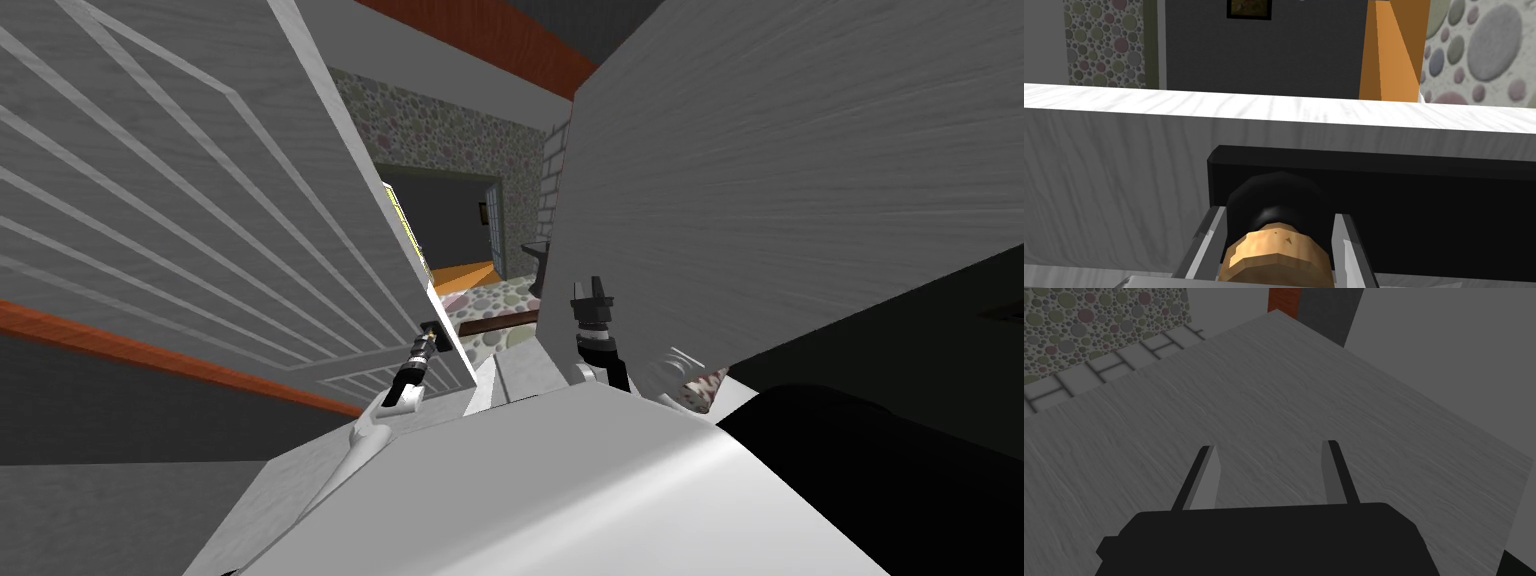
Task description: Pull the door open
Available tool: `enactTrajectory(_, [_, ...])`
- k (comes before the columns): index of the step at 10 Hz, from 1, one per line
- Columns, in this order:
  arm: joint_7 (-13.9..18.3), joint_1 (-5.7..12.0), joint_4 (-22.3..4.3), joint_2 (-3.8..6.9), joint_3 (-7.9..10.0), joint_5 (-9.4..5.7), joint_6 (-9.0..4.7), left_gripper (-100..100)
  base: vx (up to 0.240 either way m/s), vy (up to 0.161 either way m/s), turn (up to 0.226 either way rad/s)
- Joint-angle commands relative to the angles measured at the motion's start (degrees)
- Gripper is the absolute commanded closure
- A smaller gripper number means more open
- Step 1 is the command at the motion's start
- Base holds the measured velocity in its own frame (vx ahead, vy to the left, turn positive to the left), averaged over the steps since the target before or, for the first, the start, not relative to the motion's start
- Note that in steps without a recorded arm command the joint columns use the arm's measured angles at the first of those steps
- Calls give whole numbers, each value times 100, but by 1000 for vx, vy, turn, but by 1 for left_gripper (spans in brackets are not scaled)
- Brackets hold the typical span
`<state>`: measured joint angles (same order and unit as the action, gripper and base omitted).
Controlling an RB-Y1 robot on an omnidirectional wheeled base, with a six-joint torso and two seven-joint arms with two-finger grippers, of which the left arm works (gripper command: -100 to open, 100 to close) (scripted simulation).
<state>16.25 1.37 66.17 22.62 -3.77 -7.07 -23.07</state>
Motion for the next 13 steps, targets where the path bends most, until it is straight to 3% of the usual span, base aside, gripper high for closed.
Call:
enactTrajectory(1, [0,0,0,0,0,0,0,100,-100,25,-37])
enactTrajectory(2, [116,-103,68,124,-124,0,-76,100,-156,47,-128])
enactTrajectory(3, [144,-126,88,158,-150,-1,-96,100,-206,94,-112])
enactTrajectory(8, [534,-449,371,634,-524,-15,-378,100,-248,129,-137])
enactTrajectory(9, [582,-488,405,692,-569,-17,-413,100,-248,95,-99])
enactTrajectory(10, [534,-455,371,628,-561,-7,-384,100,-113,37,-23])
enactTrajectory(11, [655,-586,413,795,-676,-13,-551,100,-142,68,-115])
enactTrajectory(13, [760,-690,467,958,-765,-22,-705,100,-192,122,-123])
